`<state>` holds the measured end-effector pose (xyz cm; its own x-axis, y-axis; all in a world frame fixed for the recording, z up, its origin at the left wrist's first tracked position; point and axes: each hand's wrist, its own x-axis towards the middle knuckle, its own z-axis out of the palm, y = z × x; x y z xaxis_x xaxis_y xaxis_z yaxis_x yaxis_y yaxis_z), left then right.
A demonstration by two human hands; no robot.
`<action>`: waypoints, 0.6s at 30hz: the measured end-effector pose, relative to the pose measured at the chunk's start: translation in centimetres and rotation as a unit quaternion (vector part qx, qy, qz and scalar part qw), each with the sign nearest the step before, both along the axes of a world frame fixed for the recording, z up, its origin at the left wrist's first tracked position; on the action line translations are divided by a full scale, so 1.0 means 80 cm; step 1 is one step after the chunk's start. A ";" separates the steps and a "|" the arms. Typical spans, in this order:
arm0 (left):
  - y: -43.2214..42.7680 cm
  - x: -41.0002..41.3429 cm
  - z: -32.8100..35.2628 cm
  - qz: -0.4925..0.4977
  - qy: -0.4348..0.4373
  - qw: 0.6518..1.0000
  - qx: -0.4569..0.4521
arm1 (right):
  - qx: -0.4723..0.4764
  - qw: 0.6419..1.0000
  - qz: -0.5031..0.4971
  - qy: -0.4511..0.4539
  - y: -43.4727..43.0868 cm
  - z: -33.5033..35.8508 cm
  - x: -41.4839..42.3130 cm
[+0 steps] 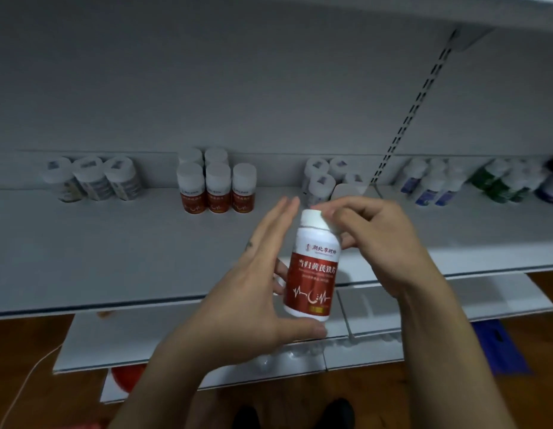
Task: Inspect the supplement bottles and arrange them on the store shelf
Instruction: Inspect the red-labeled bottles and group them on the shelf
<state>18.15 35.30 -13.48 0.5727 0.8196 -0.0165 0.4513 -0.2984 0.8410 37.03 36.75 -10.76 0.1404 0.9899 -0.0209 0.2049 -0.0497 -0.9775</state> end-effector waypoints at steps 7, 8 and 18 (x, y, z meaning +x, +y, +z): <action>-0.004 0.001 0.001 -0.032 -0.015 0.999 -0.002 | -0.030 0.997 0.017 0.070 -0.010 -0.020 -0.011; -0.003 0.001 0.000 -0.027 -0.034 0.999 -0.001 | -0.032 0.995 0.010 0.096 -0.011 -0.022 -0.013; 0.010 -0.010 -0.011 0.019 -0.067 0.997 0.020 | -0.114 0.970 0.092 0.192 -0.039 -0.054 -0.023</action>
